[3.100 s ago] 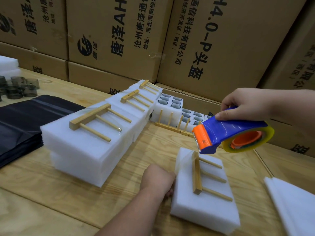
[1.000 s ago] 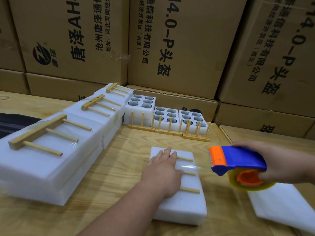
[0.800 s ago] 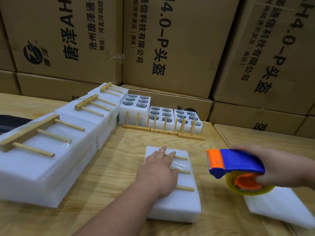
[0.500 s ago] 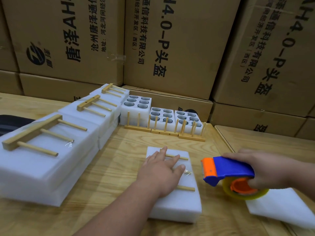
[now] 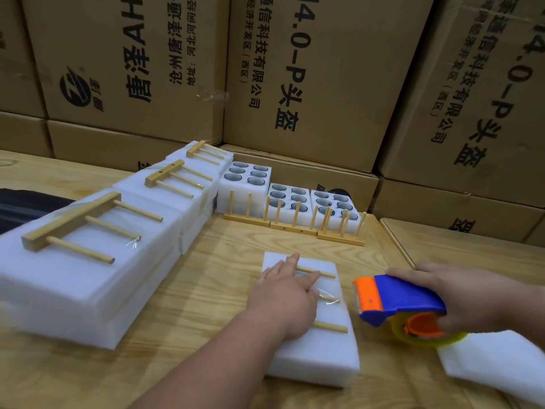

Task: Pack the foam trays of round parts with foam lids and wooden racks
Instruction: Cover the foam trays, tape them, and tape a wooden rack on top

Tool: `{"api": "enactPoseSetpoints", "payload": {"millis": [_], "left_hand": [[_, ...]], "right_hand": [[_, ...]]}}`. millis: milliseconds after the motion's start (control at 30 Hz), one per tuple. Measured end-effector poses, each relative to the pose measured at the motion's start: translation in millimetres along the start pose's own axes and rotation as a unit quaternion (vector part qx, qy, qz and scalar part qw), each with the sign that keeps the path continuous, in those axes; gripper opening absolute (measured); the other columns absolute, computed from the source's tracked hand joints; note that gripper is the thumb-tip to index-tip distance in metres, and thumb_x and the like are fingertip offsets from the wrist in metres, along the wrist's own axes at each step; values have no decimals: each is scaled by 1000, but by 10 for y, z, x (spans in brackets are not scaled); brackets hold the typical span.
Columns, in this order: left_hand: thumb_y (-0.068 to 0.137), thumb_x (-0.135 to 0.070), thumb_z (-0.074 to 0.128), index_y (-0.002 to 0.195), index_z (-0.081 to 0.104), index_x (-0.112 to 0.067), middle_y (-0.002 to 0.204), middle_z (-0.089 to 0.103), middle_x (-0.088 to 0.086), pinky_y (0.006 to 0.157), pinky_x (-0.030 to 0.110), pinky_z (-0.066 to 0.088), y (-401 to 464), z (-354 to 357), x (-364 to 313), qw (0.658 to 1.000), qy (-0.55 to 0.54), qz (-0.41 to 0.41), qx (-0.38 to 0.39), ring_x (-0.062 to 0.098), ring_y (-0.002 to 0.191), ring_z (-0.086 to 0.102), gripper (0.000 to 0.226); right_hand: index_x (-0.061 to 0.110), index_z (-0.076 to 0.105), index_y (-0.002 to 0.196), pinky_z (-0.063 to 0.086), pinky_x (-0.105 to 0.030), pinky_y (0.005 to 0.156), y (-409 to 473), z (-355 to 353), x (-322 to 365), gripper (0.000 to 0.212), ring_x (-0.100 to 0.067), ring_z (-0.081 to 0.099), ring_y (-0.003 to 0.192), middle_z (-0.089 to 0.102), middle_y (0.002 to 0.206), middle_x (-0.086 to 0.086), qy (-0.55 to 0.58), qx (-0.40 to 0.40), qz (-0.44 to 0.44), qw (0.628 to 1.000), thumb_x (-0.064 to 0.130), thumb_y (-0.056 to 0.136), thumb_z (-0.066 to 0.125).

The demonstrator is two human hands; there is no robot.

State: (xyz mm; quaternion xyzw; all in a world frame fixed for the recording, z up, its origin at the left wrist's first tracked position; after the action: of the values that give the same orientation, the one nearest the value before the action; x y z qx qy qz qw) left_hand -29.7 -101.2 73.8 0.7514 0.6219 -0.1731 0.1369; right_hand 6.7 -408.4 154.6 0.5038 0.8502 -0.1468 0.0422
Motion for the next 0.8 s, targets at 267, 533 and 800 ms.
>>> {"api": "enactPoseSetpoints", "payload": {"millis": [267, 533, 800], "left_hand": [[108, -48, 25, 158, 18, -49, 170, -13, -10, 124, 36, -5, 9, -22, -7, 1000, 14, 2, 14, 17, 157, -7, 51], [107, -48, 26, 157, 23, -50, 171, -11, -9, 125, 37, -3, 10, -7, 1, 1000, 12, 6, 3, 18, 157, -4, 50], [107, -49, 26, 155, 24, -53, 171, -10, -11, 126, 38, -1, 13, 1, 16, 1000, 13, 3, -6, 18, 157, -2, 49]], "right_hand": [[68, -12, 148, 50, -23, 81, -239, 183, -159, 104, 1, 51, 98, 37, 112, 34, 40, -48, 17, 998, 97, 67, 47], [75, -18, 140, 41, -22, 82, -95, 110, 72, 95, -5, 49, 96, 39, 108, 28, -49, -9, -8, 999, 74, 77, 52], [67, -7, 146, 41, -30, 68, 201, -257, 434, 90, -11, 47, 85, 45, 104, 13, -129, 61, -21, 990, 53, 82, 54]]}}
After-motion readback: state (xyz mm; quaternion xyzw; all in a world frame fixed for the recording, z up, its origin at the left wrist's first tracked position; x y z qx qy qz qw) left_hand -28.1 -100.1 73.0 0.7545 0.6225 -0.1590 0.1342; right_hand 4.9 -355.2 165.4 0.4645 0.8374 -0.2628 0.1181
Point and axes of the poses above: each hand's wrist, its own y-axis towards the middle knuckle, its own z-axis out of the palm, x = y × z, the point moved 1 cm from there along y, towards the middle knuckle
